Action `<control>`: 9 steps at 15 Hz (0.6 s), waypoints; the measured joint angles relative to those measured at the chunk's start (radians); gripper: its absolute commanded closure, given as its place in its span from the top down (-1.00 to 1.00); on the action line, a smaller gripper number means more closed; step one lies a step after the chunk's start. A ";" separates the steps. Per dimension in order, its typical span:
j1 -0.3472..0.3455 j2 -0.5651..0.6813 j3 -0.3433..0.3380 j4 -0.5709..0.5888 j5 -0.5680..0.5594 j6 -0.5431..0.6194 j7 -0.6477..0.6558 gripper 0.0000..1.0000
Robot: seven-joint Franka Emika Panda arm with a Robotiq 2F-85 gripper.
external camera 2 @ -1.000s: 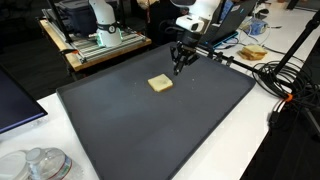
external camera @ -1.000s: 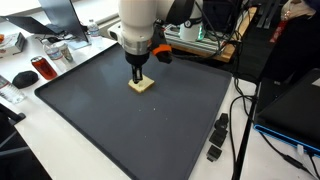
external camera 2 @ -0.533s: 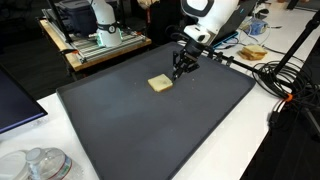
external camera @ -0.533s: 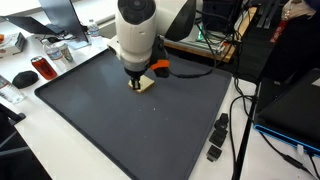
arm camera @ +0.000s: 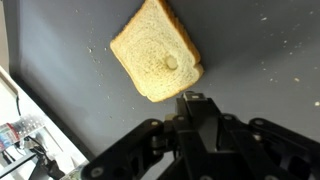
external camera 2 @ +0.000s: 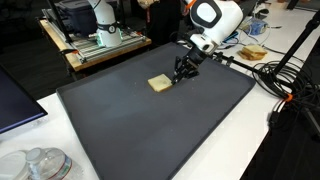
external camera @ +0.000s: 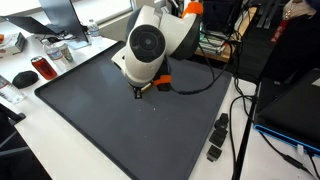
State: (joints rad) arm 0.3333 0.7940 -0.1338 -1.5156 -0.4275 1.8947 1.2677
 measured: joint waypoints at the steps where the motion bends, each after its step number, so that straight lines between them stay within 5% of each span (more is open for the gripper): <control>1: 0.007 0.014 -0.002 0.014 -0.012 -0.011 0.010 -0.89; 9: 0.028 0.062 -0.004 0.087 -0.049 -0.068 0.033 -0.89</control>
State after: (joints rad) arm 0.3614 0.8557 -0.1382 -1.4284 -0.4764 1.8270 1.3009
